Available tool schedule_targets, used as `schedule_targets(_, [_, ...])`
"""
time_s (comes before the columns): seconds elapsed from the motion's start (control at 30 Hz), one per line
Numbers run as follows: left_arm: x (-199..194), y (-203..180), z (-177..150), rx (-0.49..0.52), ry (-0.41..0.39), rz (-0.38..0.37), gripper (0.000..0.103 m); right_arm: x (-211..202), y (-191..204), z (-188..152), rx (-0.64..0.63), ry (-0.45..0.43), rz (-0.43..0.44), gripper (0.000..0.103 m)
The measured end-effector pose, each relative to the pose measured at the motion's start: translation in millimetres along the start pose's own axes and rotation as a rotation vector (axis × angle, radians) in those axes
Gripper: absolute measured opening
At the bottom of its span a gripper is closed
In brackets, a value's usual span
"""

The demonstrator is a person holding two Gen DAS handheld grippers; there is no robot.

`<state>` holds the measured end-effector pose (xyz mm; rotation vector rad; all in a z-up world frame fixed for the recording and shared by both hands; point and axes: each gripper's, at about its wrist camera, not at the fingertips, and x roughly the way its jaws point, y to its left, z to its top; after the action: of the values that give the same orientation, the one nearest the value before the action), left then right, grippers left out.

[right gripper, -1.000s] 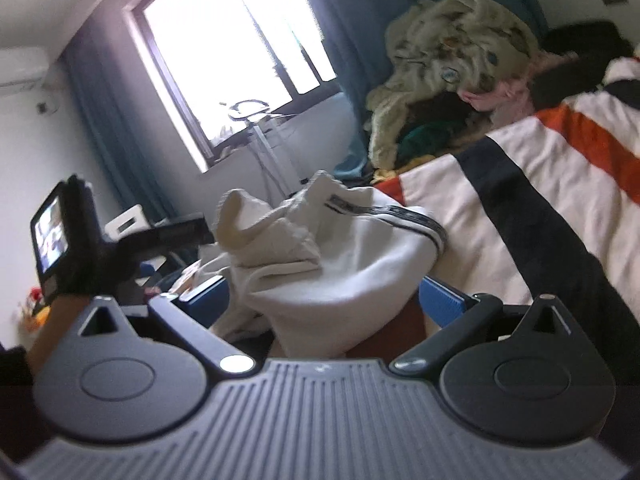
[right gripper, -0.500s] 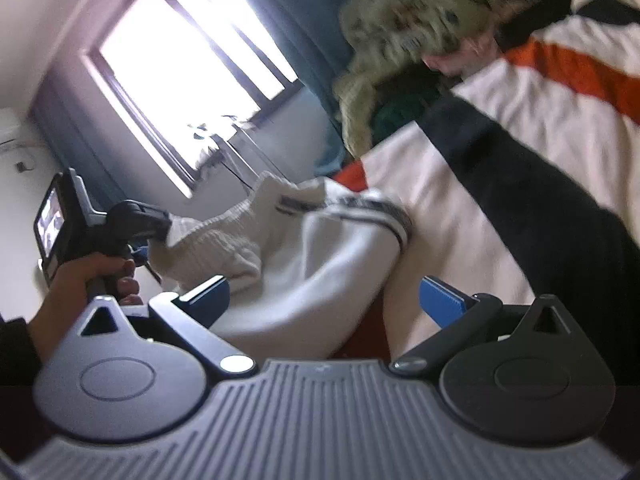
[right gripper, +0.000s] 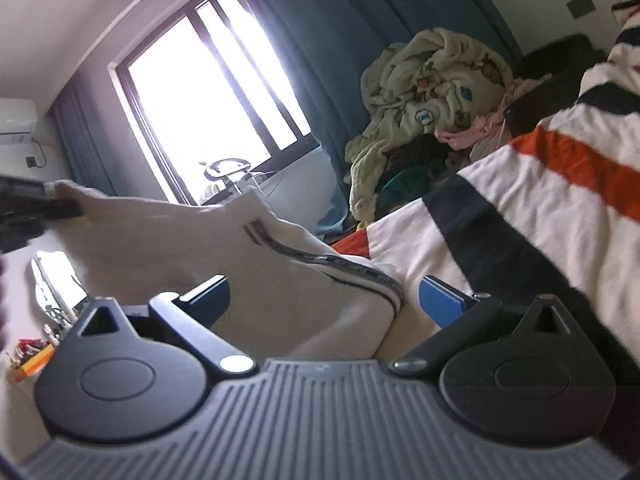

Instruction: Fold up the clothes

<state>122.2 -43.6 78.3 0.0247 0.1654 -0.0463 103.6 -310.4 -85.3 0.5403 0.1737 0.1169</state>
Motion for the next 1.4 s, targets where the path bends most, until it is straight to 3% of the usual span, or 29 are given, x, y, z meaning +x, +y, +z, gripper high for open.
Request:
schedule_targets(0.2, [-72, 36, -53, -0.1, 0.053, -0.007, 0.013, -39, 31, 10, -0.12, -0.015, -0.012, 0.103])
schedule_targets(0.33, [-86, 71, -85, -0.215, 0.142, 0.01, 0.013, -54, 58, 5, -0.234, -0.009, -0.001, 0.103])
schedule_targets(0.5, [-87, 107, -107, -0.254, 0.195, 0.035, 0.013, -45, 86, -7, -0.3, 0.091, 0.022, 0.101])
schedule_targets(0.67, [-76, 140, -118, -0.373, 0.256, 0.019, 0.013, -3, 115, -6, -0.379, 0.213, 0.028, 0.098])
schedule_targets(0.8, [-59, 163, -125, -0.567, 0.299, -0.008, 0.013, 48, 150, 0, -0.461, 0.304, 0.052, 0.088])
schedule_targets(0.9, [-47, 174, -131, -0.641, 0.307, -0.009, 0.013, 92, 184, -1, -0.529, 0.384, 0.055, 0.078])
schedule_targets(0.97, [-41, 180, -137, -0.667, 0.315, 0.001, 0.013, 120, 205, -3, -0.564, 0.429, 0.047, 0.077])
schedule_targets(1.1, [-21, 192, -148, -0.746, 0.355, 0.014, 0.013, 170, 239, -23, -0.681, 0.493, -0.036, 0.074])
schedule_targets(1.2, [-11, 197, -149, -0.79, 0.342, 0.001, 0.013, 205, 248, -45, -0.757, 0.563, -0.145, 0.064])
schedule_targets(1.27, [-6, 198, -149, -0.774, 0.327, 0.0, 0.013, 215, 246, -52, -0.758, 0.574, -0.17, 0.061])
schedule_targets(1.4, [3, 203, -154, -0.808, 0.329, -0.009, 0.013, 215, 240, -45, -0.647, 0.569, -0.162, 0.042])
